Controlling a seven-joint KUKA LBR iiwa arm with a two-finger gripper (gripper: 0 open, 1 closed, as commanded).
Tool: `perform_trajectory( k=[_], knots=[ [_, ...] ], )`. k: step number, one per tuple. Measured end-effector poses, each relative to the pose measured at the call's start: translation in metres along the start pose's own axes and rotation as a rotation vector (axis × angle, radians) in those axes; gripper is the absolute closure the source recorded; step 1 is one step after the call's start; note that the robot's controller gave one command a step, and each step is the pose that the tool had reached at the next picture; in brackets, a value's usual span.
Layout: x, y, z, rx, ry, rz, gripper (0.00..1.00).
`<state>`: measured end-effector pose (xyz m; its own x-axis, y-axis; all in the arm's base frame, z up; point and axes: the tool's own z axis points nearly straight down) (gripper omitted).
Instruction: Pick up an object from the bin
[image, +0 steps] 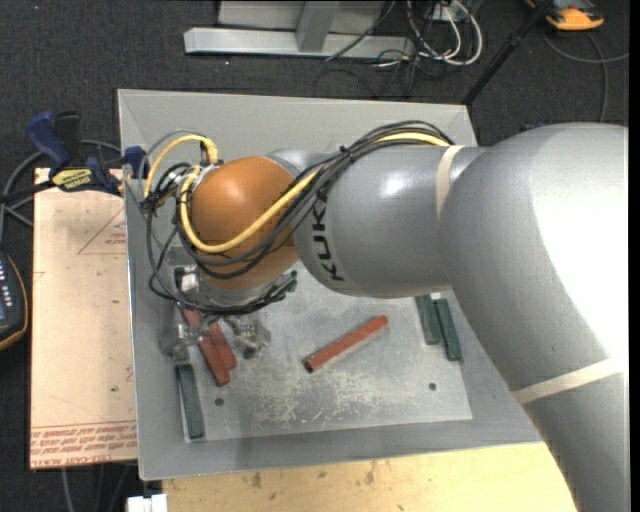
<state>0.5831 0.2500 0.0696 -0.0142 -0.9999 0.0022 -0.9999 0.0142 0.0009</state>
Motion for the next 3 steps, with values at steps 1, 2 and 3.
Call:
perform_trajectory(
  k=[1, 2, 3],
  knots=[
    [0.001, -0.001, 0.0, 0.0, -0.003, 0.005, 0.0],
    [-0.001, -0.001, -0.001, 0.002, -0.006, 0.005, 1.0],
    [-0.002, -0.003, -0.103, 0.01, -0.009, 0.009, 1.0]
  ],
)
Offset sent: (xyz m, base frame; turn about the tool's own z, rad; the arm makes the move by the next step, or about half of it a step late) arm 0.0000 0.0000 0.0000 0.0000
